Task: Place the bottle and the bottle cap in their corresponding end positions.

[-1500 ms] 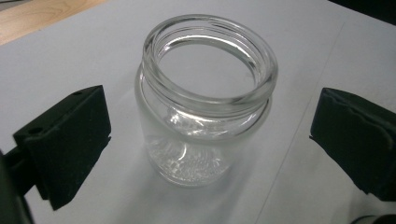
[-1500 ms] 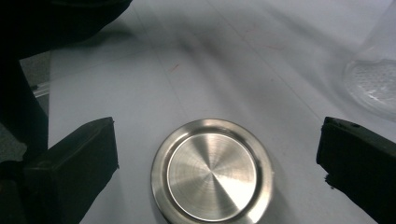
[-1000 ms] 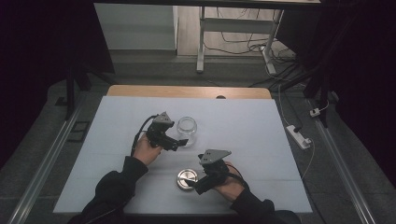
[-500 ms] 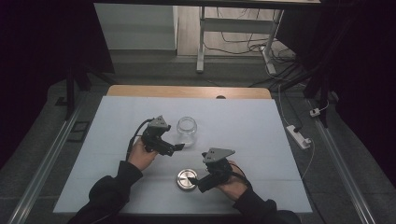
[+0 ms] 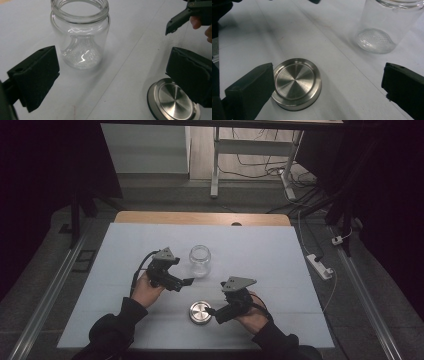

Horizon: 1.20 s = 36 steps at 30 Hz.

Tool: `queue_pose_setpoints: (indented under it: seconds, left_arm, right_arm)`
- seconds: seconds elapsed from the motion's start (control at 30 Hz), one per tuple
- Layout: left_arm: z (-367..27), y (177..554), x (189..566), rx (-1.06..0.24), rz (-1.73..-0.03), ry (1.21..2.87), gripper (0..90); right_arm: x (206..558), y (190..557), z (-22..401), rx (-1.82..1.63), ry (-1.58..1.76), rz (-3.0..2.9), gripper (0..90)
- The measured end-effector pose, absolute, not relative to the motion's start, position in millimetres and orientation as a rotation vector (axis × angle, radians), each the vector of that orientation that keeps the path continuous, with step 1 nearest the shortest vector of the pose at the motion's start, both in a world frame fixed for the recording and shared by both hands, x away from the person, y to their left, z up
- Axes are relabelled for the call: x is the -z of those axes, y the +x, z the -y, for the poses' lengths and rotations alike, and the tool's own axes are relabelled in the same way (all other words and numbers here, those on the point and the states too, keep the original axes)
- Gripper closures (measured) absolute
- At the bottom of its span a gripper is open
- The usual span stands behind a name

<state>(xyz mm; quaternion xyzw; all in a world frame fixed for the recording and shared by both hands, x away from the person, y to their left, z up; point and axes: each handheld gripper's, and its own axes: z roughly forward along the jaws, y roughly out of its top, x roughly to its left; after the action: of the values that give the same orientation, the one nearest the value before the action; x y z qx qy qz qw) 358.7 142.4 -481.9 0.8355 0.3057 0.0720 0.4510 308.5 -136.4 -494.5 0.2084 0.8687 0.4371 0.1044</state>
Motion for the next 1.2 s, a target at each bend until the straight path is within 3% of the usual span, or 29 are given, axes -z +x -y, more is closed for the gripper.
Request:
queue_pose_setpoints:
  seconds: [1.2]
  left_arm:
    - [-191, 282, 479, -0.172, -0.838, 2.011, 0.0]
  right_arm:
    - [478, 298, 175, -1.257, 0.711, -2.469, 0.0]
